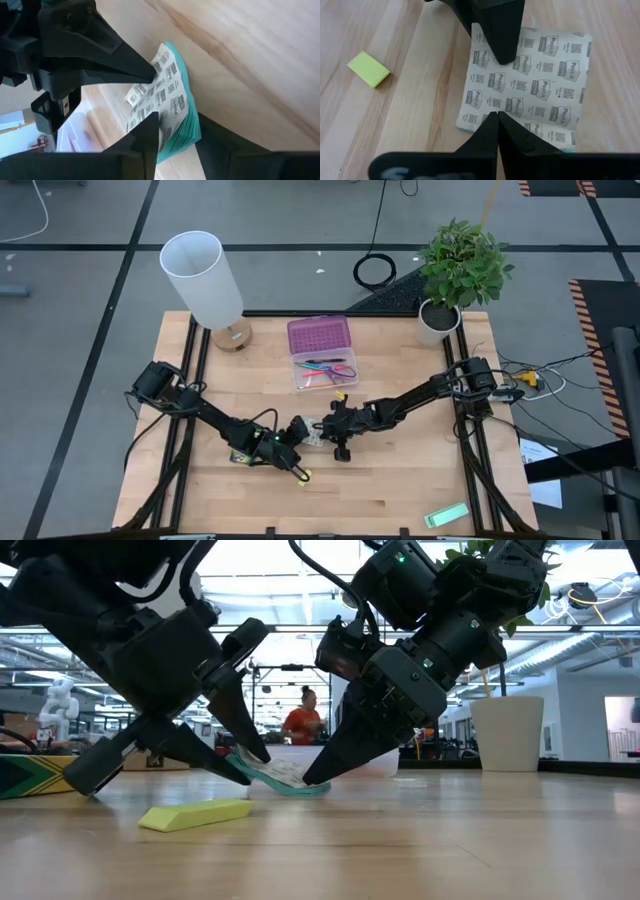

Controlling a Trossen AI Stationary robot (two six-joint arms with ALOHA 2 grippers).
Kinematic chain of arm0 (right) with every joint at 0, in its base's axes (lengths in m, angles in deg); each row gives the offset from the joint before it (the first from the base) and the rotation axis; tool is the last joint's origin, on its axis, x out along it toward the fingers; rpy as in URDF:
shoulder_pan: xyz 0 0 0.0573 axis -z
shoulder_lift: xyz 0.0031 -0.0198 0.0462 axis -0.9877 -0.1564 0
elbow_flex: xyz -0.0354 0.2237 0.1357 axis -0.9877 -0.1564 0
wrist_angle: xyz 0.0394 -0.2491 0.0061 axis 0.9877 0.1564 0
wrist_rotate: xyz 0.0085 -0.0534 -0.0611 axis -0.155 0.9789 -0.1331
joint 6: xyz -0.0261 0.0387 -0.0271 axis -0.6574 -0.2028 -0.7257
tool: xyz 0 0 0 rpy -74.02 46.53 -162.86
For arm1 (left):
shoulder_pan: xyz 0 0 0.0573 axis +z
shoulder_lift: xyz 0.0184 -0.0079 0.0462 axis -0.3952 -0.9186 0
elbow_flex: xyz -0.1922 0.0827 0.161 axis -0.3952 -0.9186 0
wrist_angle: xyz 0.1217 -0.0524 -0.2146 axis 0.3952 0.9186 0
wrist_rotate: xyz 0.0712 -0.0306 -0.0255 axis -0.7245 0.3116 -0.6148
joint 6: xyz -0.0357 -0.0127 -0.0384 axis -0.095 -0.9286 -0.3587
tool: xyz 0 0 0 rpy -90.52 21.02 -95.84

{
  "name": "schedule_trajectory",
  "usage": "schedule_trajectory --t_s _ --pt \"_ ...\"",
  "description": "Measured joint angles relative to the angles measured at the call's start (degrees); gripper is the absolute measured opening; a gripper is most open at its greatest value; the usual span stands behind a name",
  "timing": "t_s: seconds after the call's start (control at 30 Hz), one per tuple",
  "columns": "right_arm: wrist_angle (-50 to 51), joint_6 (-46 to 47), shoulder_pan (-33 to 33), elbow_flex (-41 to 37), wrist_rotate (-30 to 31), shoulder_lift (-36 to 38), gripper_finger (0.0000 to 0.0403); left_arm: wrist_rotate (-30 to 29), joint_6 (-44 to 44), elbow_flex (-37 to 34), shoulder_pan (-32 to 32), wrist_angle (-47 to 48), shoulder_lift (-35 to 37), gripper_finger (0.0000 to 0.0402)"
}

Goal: Pack school essentials
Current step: Put the blue sticky notes into the purple supply box

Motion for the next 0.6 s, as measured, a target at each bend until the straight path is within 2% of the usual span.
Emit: schedule_trajectory --t_s 0.6 --pt "-0.4 0.0 0.0 0.0 -0.2 0.0 0.0000 0.5 -4.9 0.0 -1.3 -0.9 0.4 0.0113"
